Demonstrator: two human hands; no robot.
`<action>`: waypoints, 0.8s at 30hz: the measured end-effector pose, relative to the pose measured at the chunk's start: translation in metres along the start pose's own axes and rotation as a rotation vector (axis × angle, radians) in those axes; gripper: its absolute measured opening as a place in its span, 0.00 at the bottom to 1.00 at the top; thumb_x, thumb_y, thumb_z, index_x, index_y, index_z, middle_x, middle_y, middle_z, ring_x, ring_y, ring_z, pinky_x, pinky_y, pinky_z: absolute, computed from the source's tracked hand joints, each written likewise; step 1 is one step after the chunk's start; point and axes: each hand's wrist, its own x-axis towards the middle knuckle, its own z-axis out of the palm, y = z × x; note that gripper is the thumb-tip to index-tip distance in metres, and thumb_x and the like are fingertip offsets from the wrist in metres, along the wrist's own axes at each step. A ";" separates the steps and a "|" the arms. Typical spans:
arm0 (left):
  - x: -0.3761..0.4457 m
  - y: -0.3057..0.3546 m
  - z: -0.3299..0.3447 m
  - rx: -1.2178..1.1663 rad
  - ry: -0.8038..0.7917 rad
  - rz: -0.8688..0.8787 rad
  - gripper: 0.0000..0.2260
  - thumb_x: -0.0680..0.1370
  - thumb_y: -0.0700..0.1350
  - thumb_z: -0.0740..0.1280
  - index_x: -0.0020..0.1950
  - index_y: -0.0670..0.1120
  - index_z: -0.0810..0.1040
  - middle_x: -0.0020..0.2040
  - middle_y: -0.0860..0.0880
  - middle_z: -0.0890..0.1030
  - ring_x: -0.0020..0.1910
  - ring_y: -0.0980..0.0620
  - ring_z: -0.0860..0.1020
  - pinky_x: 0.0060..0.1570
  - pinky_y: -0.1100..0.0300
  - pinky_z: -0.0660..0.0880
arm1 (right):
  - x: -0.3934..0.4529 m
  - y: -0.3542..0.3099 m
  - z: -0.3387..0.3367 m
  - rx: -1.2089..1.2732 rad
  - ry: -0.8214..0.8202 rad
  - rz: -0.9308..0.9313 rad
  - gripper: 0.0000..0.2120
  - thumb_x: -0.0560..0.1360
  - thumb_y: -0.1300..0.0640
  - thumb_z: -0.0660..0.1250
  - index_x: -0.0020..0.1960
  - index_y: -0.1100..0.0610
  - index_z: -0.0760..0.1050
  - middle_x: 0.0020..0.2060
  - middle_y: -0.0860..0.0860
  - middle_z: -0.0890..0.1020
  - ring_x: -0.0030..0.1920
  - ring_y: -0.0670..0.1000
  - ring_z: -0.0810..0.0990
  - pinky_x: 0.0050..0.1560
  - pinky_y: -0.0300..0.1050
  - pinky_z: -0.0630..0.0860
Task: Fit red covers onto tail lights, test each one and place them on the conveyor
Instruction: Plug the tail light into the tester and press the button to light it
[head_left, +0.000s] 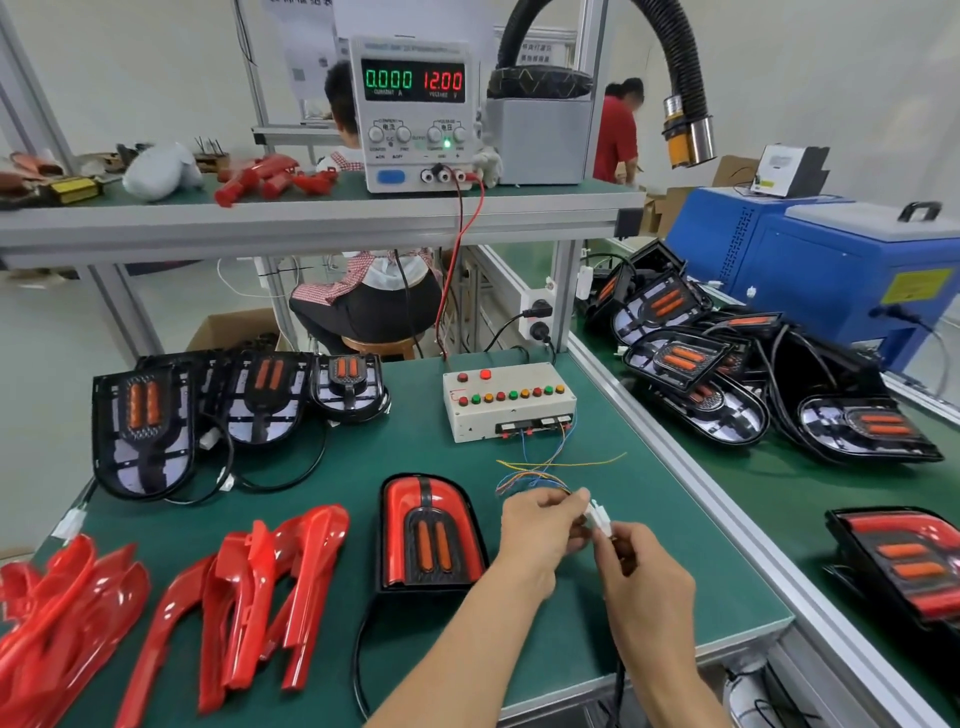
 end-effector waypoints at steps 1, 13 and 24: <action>0.001 0.000 0.000 -0.007 0.004 0.010 0.06 0.79 0.42 0.73 0.44 0.41 0.81 0.43 0.41 0.84 0.38 0.49 0.81 0.39 0.62 0.82 | 0.000 -0.001 0.001 -0.008 -0.001 0.002 0.01 0.77 0.55 0.73 0.47 0.51 0.81 0.35 0.44 0.83 0.38 0.48 0.81 0.41 0.44 0.74; -0.001 0.003 -0.004 -0.025 -0.026 -0.005 0.06 0.78 0.42 0.75 0.41 0.42 0.82 0.35 0.46 0.84 0.31 0.53 0.81 0.36 0.62 0.80 | -0.006 -0.004 0.004 -0.125 -0.005 -0.045 0.04 0.76 0.58 0.74 0.45 0.52 0.80 0.31 0.43 0.79 0.33 0.48 0.78 0.37 0.44 0.70; -0.009 -0.002 -0.007 -0.239 -0.170 -0.211 0.09 0.83 0.42 0.65 0.49 0.44 0.86 0.41 0.46 0.83 0.37 0.50 0.81 0.38 0.59 0.78 | -0.011 -0.013 0.004 0.000 -0.059 0.111 0.08 0.78 0.48 0.70 0.42 0.49 0.78 0.34 0.44 0.84 0.38 0.50 0.83 0.45 0.50 0.77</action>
